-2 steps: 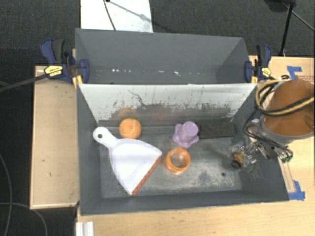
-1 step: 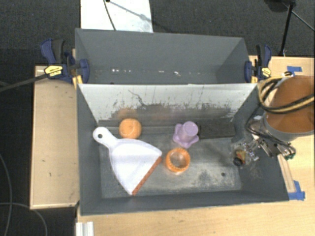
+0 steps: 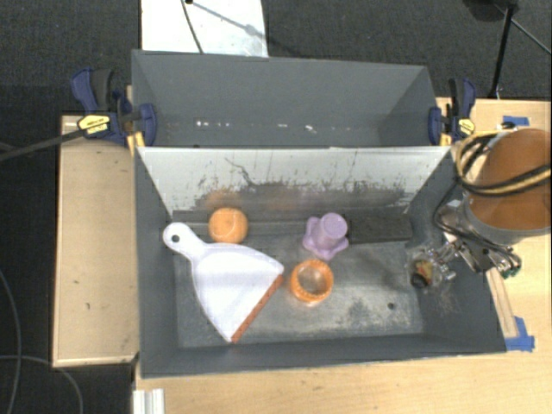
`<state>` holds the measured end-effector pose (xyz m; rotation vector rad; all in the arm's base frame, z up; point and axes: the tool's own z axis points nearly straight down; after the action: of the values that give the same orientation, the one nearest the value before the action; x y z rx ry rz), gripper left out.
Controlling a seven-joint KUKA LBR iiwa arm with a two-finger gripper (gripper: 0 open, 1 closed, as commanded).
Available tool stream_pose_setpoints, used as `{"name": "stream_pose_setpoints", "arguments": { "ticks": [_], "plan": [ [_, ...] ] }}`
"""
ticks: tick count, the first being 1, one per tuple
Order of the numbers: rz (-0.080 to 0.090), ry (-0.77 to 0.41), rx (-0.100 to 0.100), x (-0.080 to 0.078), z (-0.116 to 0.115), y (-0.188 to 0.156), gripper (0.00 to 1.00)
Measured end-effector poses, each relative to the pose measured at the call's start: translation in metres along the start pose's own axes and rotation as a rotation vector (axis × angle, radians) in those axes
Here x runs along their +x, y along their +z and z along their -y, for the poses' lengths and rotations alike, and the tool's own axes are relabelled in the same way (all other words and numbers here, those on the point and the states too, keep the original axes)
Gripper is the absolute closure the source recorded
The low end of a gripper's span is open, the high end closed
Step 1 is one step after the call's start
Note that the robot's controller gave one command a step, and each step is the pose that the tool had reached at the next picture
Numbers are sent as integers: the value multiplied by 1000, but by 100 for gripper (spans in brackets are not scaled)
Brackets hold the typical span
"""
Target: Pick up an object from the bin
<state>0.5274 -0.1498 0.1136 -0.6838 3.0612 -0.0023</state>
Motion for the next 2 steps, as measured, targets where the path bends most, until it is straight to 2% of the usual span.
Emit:
{"name": "stream_pose_setpoints", "arguments": {
  "ticks": [2],
  "plan": [
    [-1, 2, -1, 0, 0, -16, 100]
  ]
}}
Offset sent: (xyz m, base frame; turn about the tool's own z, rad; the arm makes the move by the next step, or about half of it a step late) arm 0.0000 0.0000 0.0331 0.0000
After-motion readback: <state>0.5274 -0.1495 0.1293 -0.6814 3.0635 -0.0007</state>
